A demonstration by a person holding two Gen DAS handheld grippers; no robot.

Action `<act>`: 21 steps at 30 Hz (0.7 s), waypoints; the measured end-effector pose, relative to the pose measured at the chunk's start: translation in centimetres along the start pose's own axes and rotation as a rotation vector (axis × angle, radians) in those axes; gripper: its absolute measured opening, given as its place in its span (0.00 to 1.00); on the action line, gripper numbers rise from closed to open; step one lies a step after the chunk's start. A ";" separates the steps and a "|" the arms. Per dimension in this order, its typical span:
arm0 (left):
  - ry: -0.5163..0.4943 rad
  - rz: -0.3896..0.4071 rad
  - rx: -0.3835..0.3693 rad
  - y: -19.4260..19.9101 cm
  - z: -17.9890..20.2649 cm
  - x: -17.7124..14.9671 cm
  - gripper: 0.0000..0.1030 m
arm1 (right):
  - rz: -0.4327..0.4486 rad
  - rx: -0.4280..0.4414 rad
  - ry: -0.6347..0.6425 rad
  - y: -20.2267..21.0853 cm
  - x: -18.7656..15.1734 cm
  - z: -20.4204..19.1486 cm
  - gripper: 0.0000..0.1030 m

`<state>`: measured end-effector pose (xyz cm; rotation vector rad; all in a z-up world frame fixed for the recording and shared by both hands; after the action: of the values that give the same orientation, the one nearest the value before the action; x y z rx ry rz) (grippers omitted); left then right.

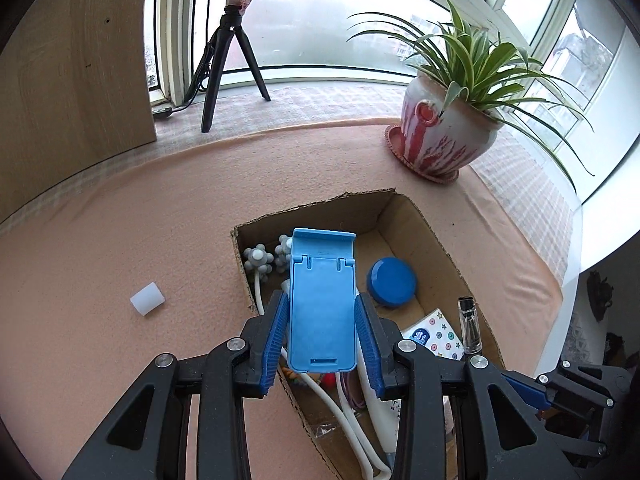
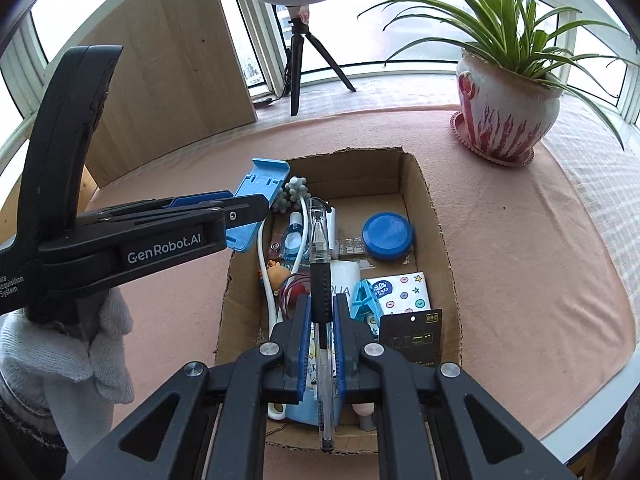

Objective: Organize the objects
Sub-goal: 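Carry the pen and phone stand over the box and open both grippers, then lower the left gripper to the white cap and grasp it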

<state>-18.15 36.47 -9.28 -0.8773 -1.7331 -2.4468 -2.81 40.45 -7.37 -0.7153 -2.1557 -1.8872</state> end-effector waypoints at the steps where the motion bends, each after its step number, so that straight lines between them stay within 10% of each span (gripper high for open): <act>1: -0.003 -0.003 0.001 -0.3 0.1 0.2 0.36 | -0.002 -0.001 -0.002 -0.1 0.0 0.2 0.09; 6: -0.010 -0.018 -0.006 -1.4 0.4 0.9 0.51 | 0.000 0.002 -0.005 -0.3 0.4 1.0 0.10; 10: 0.012 -0.004 0.007 -1.4 -0.6 1.2 0.52 | 0.004 -0.004 -0.008 -0.4 0.6 1.2 0.37; 21: 0.144 -0.003 0.099 -0.6 -9.4 0.6 0.52 | -0.008 -0.012 0.002 -0.5 0.2 1.0 0.38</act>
<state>-22.91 28.66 -11.70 -0.6726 -1.7874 -2.3381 -3.08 41.42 -7.85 -0.7074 -2.1515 -1.9056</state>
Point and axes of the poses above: each gripper's, at about its wrist camera, not at the fingertips, and y roughly against the way its jaws point, z to its right, x to its top, the point moved 7 cm from there along -y, roughly the way its jaws point, and after that the axes turned 5 degrees about -z, right-handed, at the moved point
